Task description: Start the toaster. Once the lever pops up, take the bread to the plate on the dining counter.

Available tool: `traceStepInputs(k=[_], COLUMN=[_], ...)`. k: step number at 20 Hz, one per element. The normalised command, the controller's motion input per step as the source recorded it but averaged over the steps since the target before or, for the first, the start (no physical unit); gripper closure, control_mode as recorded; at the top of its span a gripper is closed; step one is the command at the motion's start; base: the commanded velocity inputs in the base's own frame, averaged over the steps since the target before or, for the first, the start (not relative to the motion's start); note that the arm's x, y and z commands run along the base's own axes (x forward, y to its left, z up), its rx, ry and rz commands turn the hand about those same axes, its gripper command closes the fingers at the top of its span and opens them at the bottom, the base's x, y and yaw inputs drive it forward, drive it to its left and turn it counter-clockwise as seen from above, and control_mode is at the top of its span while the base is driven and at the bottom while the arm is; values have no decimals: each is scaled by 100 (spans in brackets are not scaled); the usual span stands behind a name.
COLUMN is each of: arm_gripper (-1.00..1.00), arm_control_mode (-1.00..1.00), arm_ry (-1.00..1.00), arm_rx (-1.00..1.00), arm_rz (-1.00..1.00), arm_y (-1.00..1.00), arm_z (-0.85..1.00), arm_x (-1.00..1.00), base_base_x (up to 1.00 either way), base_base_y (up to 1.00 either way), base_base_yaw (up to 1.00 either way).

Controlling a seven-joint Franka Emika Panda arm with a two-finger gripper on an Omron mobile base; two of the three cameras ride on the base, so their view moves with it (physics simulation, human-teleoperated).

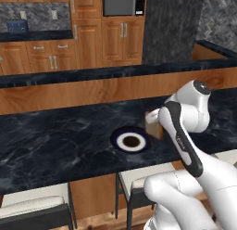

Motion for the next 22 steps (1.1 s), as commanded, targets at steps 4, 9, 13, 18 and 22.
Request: traceStepInputs(k=[4,9,13,18,22], arm_gripper=[100,100,100,100,100], arm_control_mode=[-100,-100,-100,-100,-100], arm_ry=[9,3,0,0,0], arm_rx=[0,0,0,5,8], arm_rz=[3,3,6,7,7], arm_y=[3,7,2,0,0], arm_z=[-26,-40,-43,-42,-25], arm_x=[31,41,50,49,36], base_base_x=[0,0,0,0,0], base_base_y=[0,0,0,0,0], base_base_yaw=[0,0,0,0,0])
